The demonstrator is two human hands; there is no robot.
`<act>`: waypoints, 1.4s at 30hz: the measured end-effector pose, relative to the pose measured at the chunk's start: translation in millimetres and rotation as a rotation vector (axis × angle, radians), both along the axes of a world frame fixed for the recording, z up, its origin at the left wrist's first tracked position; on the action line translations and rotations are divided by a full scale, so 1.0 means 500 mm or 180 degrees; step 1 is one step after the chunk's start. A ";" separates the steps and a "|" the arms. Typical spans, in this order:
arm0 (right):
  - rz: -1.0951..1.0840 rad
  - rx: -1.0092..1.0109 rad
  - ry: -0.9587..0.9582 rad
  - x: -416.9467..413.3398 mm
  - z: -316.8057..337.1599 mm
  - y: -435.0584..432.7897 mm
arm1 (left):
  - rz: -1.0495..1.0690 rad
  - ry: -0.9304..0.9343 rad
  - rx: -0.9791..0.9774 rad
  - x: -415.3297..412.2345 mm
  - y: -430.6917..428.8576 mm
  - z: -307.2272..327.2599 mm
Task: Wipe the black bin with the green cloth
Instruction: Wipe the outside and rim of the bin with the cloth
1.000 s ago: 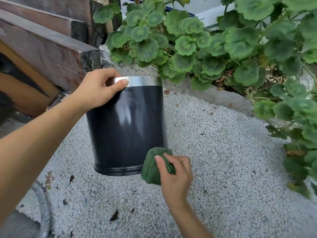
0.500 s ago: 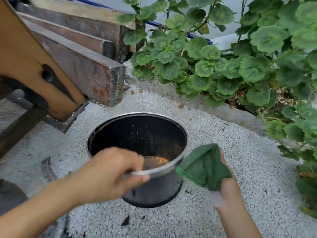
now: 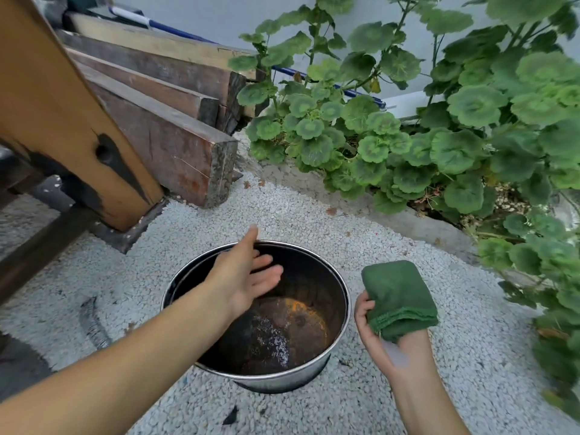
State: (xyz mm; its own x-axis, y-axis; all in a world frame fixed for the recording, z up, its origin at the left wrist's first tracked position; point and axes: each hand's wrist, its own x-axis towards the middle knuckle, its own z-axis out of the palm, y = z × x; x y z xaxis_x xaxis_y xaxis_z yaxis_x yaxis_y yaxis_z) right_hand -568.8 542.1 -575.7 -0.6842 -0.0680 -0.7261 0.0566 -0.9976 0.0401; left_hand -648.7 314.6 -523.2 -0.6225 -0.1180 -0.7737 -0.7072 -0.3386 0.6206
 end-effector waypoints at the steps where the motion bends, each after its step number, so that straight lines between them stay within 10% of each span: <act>1: 0.0004 0.0052 -0.0011 0.000 0.004 0.000 | 0.0316 -0.0051 0.0138 -0.015 0.011 -0.002; 16: 0.0039 0.0646 0.0223 0.015 0.033 0.018 | 0.1036 0.0091 -0.0362 -0.017 0.054 0.044; 35: 0.1077 0.1812 0.0764 0.006 0.067 0.016 | -0.3376 0.1721 -0.3901 -0.056 -0.107 0.110; 42: 0.1117 0.2292 0.1102 0.005 0.088 0.011 | -0.4499 0.3251 -0.3652 -0.097 -0.116 0.144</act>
State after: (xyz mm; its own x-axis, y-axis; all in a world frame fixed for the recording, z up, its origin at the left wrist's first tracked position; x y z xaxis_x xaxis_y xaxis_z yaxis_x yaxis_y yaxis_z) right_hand -566.2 547.4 -531.9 -0.9000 0.0792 -0.4286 0.2578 -0.6962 -0.6700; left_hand -697.2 256.5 -451.0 -0.7550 0.6457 -0.1142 0.5758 0.7362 0.3557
